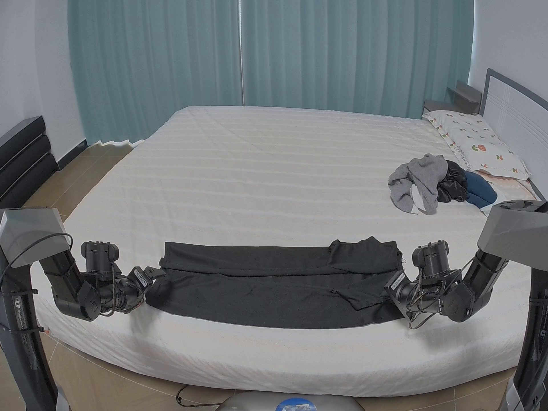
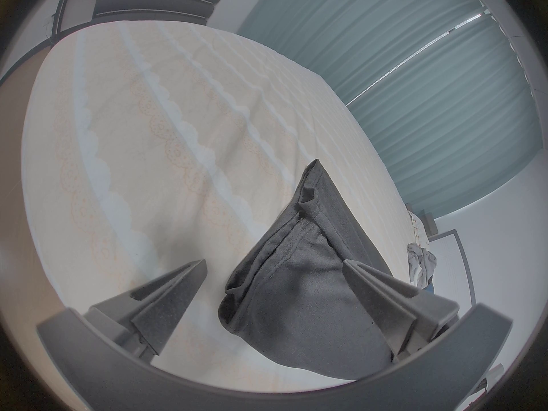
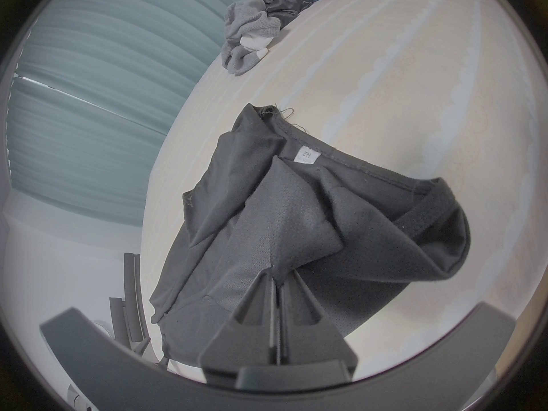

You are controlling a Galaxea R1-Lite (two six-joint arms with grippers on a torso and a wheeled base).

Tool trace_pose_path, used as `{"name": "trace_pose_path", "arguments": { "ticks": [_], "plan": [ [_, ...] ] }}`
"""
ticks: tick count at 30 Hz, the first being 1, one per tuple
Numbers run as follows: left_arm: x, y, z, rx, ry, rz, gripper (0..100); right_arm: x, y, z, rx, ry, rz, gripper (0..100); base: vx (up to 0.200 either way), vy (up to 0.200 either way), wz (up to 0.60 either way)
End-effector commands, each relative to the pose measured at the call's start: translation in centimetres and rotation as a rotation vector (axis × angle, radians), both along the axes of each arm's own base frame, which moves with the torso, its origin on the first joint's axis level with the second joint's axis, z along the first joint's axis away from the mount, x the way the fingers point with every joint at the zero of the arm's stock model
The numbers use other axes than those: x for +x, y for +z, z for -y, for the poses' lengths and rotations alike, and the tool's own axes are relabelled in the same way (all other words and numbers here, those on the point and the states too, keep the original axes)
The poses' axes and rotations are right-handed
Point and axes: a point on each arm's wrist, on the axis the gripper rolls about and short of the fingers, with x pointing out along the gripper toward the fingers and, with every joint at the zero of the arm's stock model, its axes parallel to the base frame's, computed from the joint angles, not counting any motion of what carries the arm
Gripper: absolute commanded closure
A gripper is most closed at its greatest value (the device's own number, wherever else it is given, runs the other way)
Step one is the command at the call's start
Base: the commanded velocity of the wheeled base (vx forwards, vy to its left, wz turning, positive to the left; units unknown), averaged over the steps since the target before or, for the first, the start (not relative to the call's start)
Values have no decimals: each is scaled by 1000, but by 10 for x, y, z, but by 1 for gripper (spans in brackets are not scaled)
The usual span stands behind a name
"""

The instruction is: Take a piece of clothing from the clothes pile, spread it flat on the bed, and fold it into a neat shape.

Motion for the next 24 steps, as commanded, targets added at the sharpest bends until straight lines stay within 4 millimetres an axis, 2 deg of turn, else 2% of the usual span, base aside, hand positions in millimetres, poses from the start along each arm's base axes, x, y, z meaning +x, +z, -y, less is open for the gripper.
{"name": "trace_pose_path", "arguments": {
  "ticks": [1, 6, 7, 12, 13, 16, 18, 24],
  "plan": [
    [0, -1, 0, 0, 1, -1, 0, -2, 0, 1, -3, 1, -3, 100, 0, 0, 0],
    [0, -1, 0, 1, 2, -1, 0, -3, -2, -1, -6, 9, -10, 100, 0, 0, 0],
    [0, -1, 0, 0, 1, -1, 0, -4, -1, -1, -7, 11, -12, 0, 0, 0, 0],
    [0, 0, 0, 0, 1, 1, 0, -7, 3, 0, -8, 11, -5, 0, 0, 0, 0],
    [0, -1, 0, 1, 2, -1, 0, -10, 22, 3, 4, 3, 43, 0, 0, 0, 0],
    [1, 0, 0, 1, 2, 4, 0, -12, 39, 10, 10, -10, 89, 0, 0, 0, 0],
    [0, 0, 0, 1, 2, 1, 0, -12, 44, 15, 0, -12, 105, 0, 0, 0, 0],
    [1, 0, 0, 0, 1, 4, 0, -12, 34, 23, -62, 16, 90, 0, 0, 0, 0]
  ]
}}
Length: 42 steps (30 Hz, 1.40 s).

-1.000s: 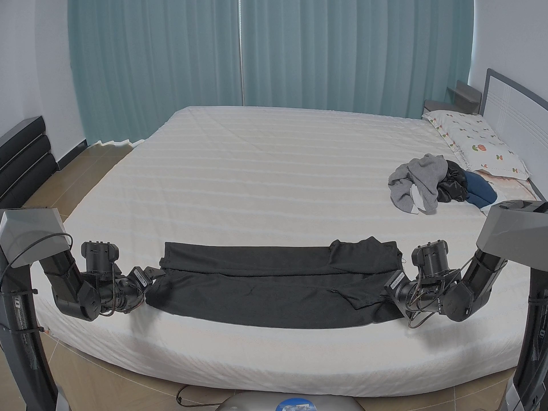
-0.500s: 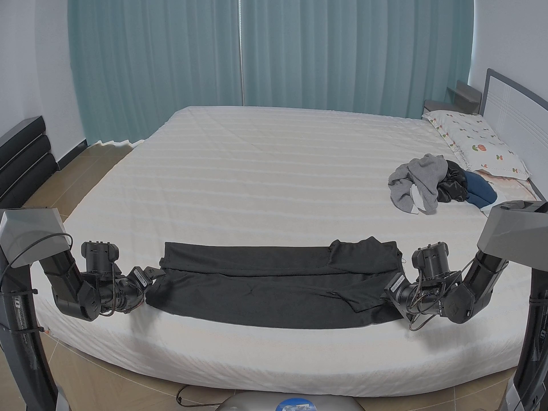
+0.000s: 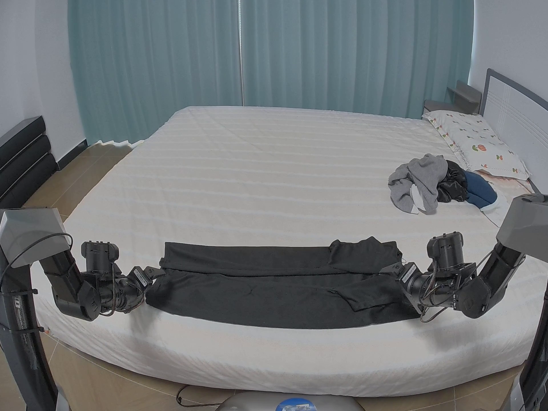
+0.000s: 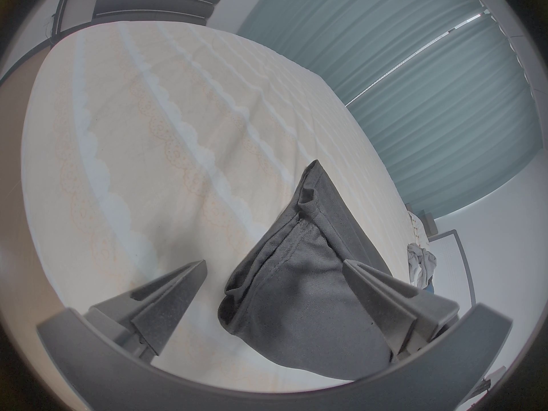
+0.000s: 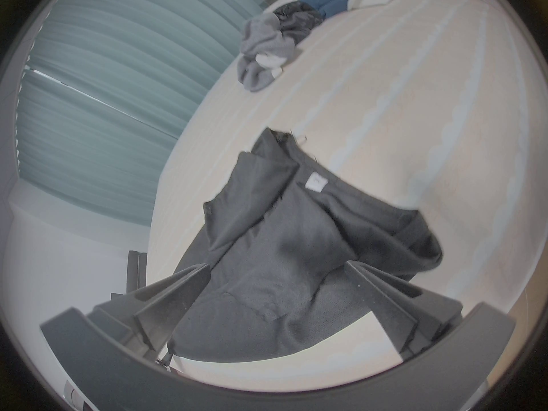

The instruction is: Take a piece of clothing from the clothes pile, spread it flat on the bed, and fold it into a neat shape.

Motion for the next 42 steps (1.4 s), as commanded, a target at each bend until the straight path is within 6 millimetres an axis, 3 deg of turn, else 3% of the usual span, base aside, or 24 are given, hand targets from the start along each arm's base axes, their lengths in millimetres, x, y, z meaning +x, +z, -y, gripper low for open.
{"name": "trace_pose_path", "arguments": {
  "ticks": [1, 17, 18, 42],
  "plan": [
    [0, -1, 0, 0, 1, -1, 0, -1, 2, 7, -24, 0, 8, 0, 0, 0, 0],
    [0, 0, 0, 0, 1, 1, 0, 13, -28, 10, -69, 29, 15, 0, 0, 0, 0],
    [0, 0, 0, 0, 1, 1, 0, 13, -30, 10, -74, 33, 14, 100, 0, 0, 0],
    [0, 0, 0, 0, 1, 1, 0, -3, -14, 14, -99, 44, 26, 100, 0, 0, 0]
  ]
}}
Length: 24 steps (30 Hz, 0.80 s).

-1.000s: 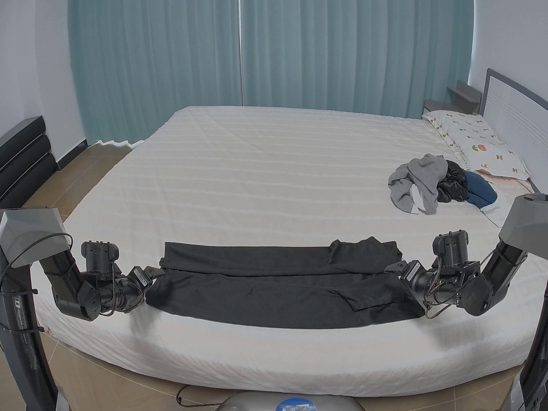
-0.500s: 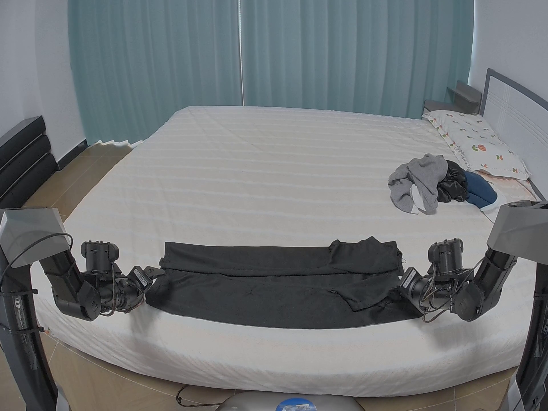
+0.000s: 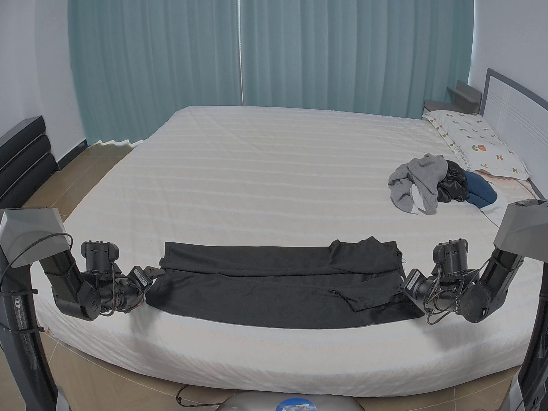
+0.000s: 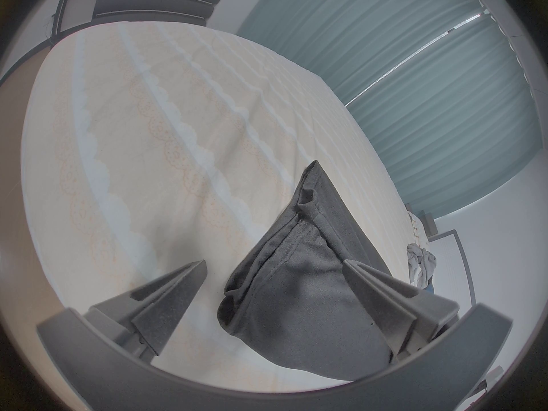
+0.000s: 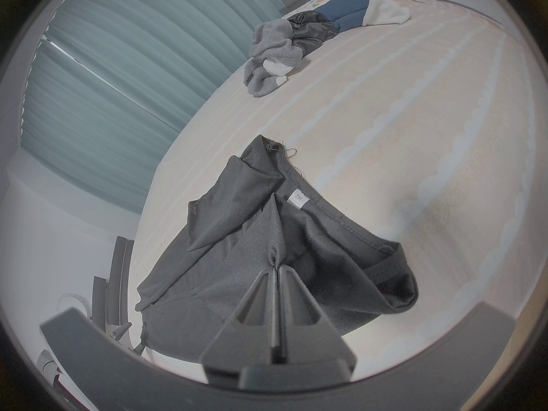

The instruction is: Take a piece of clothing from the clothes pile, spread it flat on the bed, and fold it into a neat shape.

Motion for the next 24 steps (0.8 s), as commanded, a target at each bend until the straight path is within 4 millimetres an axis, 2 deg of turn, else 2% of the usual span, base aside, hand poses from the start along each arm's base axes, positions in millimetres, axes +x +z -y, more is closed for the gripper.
{"name": "trace_pose_path", "arguments": {
  "ticks": [1, 5, 6, 15, 19, 24],
  "plan": [
    [0, -1, 0, -1, -1, -2, 0, -3, 4, 1, 0, 3, 5, 100, 0, 0, 0],
    [1, 0, 0, -1, -1, 2, 0, -6, -1, 1, -5, 4, -14, 100, 0, 0, 0],
    [2, 0, 0, 0, 1, 6, 0, -6, -2, 1, -7, 5, -20, 0, 0, 0, 0],
    [3, 16, -2, 14, 10, 60, 0, -1, 6, 8, 8, -13, 15, 0, 0, 0, 0],
    [6, 15, -3, 15, 17, 64, 0, 2, 17, 15, 23, -38, 54, 0, 0, 0, 0],
    [6, 17, -3, 18, 19, 72, 0, 4, 22, 19, 31, -54, 74, 0, 40, 0, 0]
  ]
}}
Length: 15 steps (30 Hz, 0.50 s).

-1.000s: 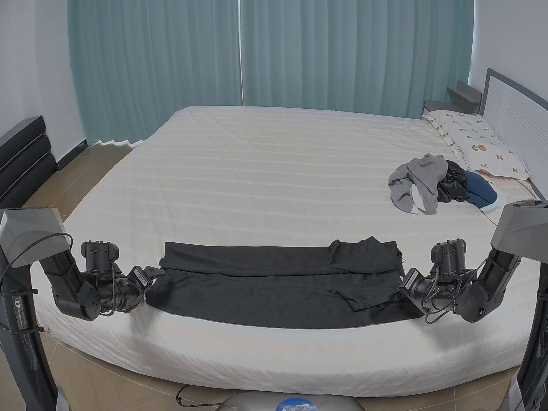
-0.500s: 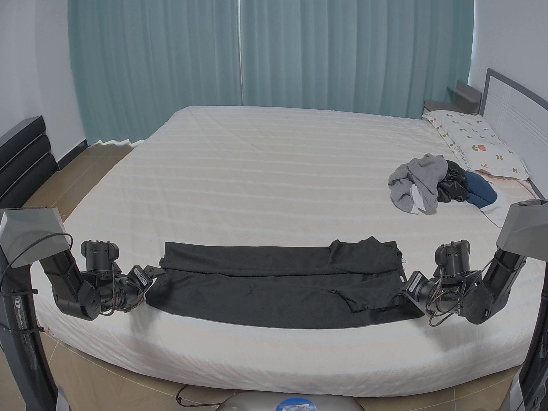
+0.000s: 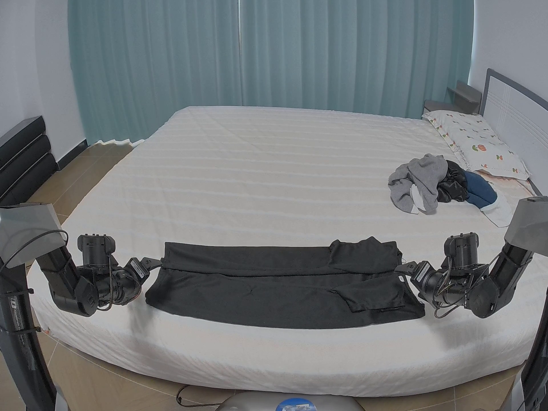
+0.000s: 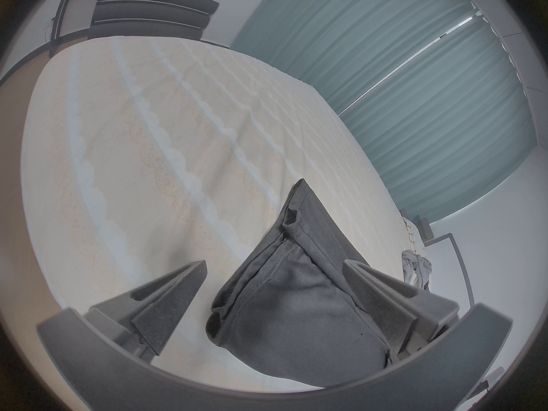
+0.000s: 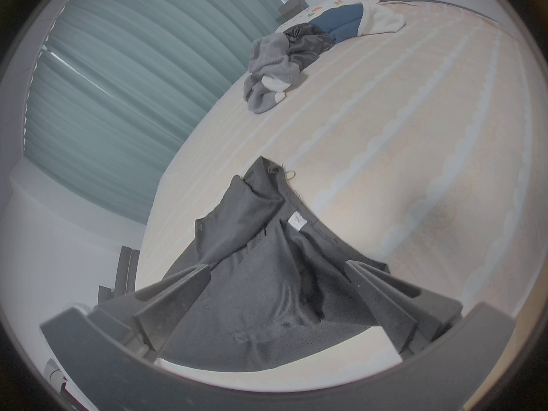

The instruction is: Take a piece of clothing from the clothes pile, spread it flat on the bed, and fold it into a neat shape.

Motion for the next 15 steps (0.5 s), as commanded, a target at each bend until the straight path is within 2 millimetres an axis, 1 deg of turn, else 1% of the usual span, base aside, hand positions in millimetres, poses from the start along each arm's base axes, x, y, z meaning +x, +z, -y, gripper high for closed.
{"name": "trace_pose_path", "arguments": {
  "ticks": [1, 4, 8, 15],
  "plan": [
    [1, 3, -3, 0, 10, 10, 0, 5, 10, 5, 13, -23, 42, 0, 200, 0, 0],
    [1, 3, -7, -4, 16, 13, 0, 8, 12, 6, 44, -52, 47, 0, 200, 0, 0],
    [1, 4, -7, -10, 15, 14, 0, 10, 11, 10, 55, -66, 49, 0, 200, 0, 0],
    [1, 8, -7, -9, 15, 26, 0, 12, 11, 14, 109, -55, 40, 0, 0, 0, 0]
  ]
}}
